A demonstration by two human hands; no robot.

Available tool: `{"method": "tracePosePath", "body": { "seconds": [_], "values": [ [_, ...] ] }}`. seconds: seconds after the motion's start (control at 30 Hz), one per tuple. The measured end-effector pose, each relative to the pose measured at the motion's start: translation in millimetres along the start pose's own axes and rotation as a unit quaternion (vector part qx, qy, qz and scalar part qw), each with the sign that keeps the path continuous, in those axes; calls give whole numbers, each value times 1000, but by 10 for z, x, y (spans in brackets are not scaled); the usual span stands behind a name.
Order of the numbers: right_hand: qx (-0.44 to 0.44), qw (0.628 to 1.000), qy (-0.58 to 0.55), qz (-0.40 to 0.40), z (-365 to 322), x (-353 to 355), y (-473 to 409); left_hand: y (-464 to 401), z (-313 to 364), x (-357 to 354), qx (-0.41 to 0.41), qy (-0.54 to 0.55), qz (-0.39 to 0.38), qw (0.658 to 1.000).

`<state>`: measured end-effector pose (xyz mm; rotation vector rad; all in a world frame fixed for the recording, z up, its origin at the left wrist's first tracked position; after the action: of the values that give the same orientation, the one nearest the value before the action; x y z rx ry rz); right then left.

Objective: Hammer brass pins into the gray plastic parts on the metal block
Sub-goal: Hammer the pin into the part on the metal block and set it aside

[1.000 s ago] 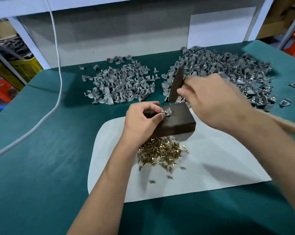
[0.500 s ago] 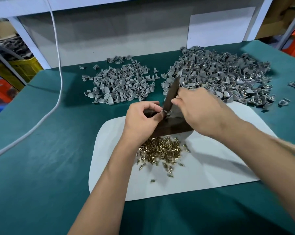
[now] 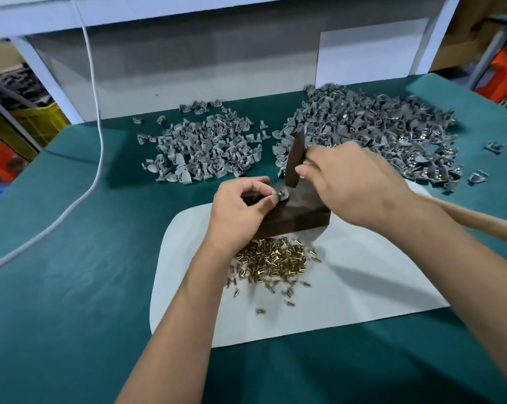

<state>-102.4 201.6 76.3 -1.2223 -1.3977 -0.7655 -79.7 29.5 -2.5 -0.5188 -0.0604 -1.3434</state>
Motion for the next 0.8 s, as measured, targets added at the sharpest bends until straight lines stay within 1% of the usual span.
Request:
{"method": "tracePosePath", "body": {
  "seconds": [0.1, 0.17, 0.43, 0.53, 0.8],
  "values": [
    [-21, 996, -77, 27, 161, 48, -4, -9, -17, 1, 9, 21, 3, 1000],
    [-28, 994, -99, 29, 252, 73, -12, -8, -36, 4, 20, 33, 4, 999],
    [-10, 992, -126, 12, 206, 14, 46, 8, -9, 2, 38, 52, 5, 998],
    [4, 994, -112, 3, 114, -36, 84, 14, 15, 6, 36, 58, 4, 998],
    [-3, 994, -112, 2, 81, -94, 108, 10, 20, 11, 41, 71, 5, 997]
  ]
}}
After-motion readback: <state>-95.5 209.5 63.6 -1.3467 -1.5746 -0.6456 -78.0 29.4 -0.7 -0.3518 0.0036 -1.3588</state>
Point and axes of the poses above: each hand's wrist, its own y-axis away from the middle knuckle, its own x-axis out of the back of the hand, z = x × y, the point moved 6 cm from there along -y, towards the middle knuckle, and after that the axes turned 10 degrees about -x, right-handed, at the moved point
